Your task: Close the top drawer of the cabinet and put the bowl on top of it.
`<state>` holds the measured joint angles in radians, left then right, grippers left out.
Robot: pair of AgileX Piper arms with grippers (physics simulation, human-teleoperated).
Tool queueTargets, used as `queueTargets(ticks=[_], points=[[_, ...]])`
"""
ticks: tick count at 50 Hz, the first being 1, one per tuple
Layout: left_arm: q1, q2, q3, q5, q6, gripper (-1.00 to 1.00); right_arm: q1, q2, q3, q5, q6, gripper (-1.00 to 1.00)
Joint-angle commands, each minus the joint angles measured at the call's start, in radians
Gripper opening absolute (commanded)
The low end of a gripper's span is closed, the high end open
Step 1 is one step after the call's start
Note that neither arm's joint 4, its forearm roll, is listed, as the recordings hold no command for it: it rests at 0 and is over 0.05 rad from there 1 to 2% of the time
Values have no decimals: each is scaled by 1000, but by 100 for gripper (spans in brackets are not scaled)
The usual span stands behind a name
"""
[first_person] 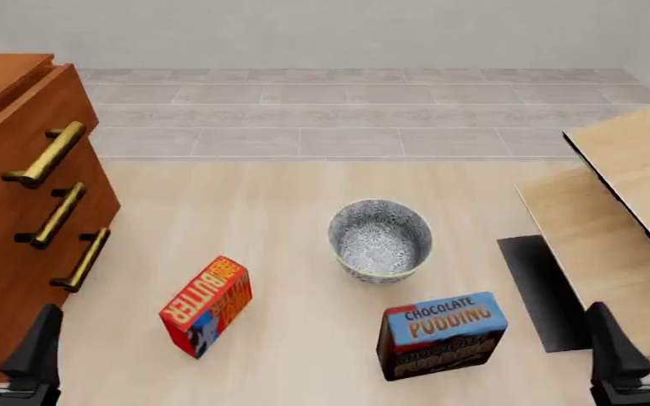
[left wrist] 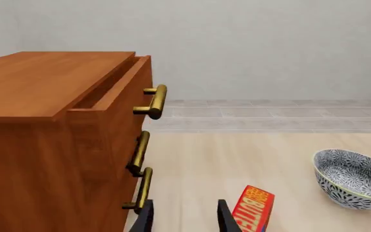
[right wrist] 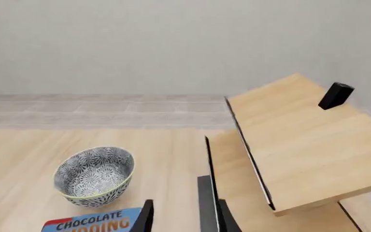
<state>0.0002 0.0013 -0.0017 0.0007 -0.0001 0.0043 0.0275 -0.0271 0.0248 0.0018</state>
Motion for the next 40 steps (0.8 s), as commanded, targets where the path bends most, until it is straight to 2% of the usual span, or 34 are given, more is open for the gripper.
queueTargets(ticks=[1, 22, 33, 40], points=[[1, 0, -11, 6, 0, 100, -2, -25, 23, -28, -26, 100], [18, -1, -75, 12, 11, 100, -27, -26, 19, -34, -6, 100], [-19, 9, -143, 52, 11, 100, -24, -27, 19, -44, -9, 100], [-48, 126, -148, -54, 9, 100, -29, -27, 15, -44, -10, 100]])
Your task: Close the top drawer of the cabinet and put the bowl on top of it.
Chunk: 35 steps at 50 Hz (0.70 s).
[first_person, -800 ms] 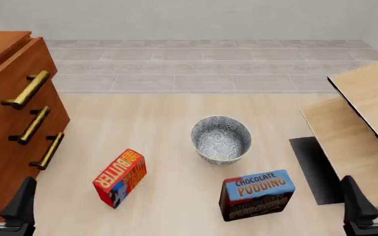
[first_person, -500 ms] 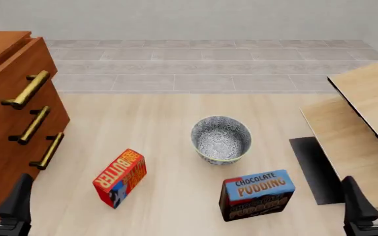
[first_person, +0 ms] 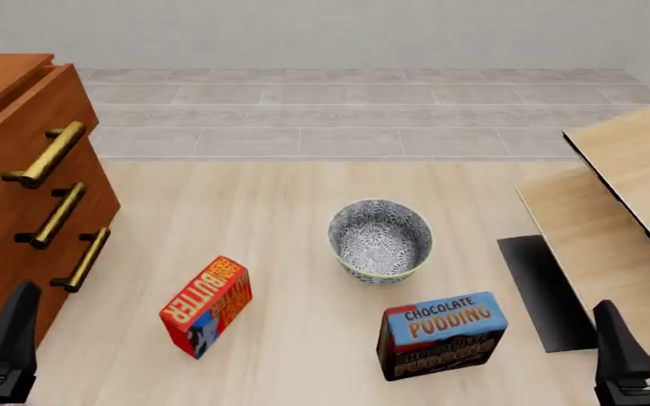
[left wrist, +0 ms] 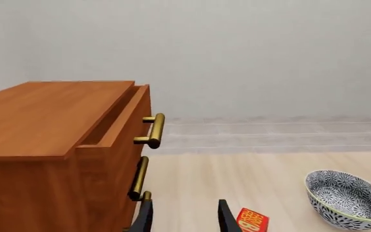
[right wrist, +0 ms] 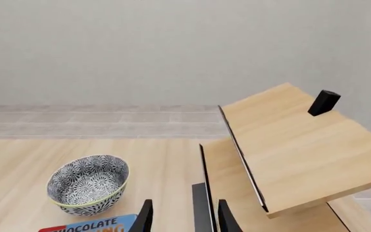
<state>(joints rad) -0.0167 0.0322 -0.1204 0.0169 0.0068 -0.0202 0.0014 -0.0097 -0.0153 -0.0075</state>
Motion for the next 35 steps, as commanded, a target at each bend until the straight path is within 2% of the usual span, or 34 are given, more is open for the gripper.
queueTargets(ticks=[1, 17, 35], points=[[-35, 108, -32, -82, 4, 100, -6, -1, -2, -5, -1, 100], [-61, 352, -71, -274, 25, 100, -7, -1, -1, -10, -3, 100], [-86, 567, -120, -432, 26, 100, -7, -1, -6, -3, -7, 100]])
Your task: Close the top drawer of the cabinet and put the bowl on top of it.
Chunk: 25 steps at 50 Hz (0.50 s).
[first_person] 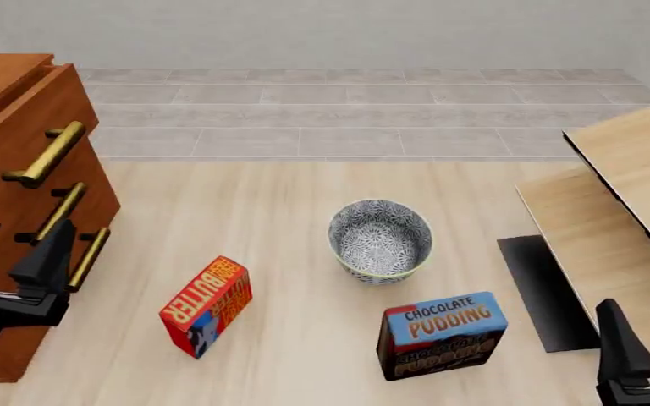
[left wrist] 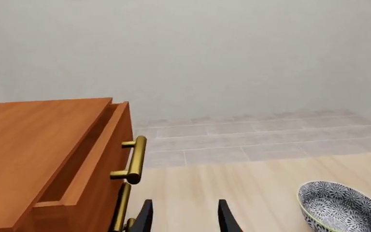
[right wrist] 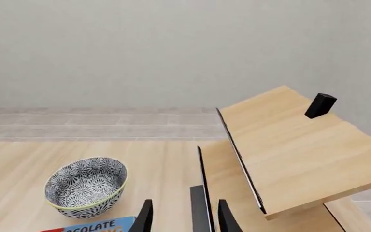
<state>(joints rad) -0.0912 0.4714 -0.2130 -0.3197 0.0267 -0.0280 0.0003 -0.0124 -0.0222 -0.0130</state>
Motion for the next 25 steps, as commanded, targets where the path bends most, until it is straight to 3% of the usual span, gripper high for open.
queueTargets(ticks=[1, 8, 25], points=[[-12, 147, -32, -108, 14, 100, 0, 0, -1, 1, -2, 100], [-2, 243, -52, -175, 19, 100, -2, 0, 1, -1, -2, 100], [-8, 339, -120, -210, 22, 100, -5, 0, -2, 3, -7, 100]])
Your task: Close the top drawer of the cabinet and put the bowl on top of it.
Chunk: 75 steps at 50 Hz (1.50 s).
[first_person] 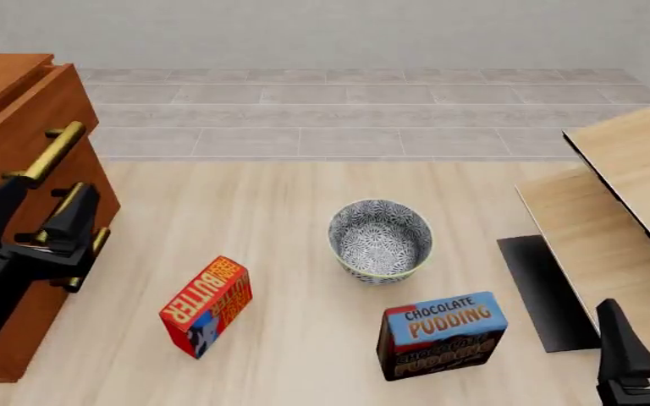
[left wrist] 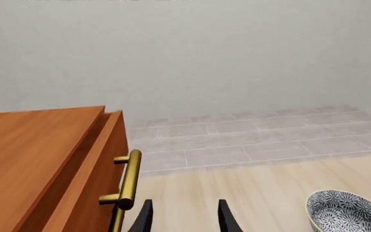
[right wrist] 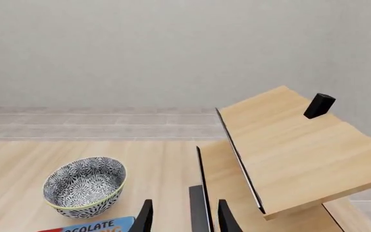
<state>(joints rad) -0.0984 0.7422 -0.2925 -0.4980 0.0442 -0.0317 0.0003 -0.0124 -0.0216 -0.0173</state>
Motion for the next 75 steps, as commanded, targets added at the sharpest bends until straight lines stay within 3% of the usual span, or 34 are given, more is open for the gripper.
queueTargets(ticks=[1, 37, 75], points=[[-1, 74, -45, -33, 4, 100, -1, 0, 0, 1, -3, 100], [96, 283, -81, -158, -19, 100, -7, 0, 2, 6, 4, 100], [245, 299, -84, -169, -5, 100, -17, 0, -5, 9, 13, 100]])
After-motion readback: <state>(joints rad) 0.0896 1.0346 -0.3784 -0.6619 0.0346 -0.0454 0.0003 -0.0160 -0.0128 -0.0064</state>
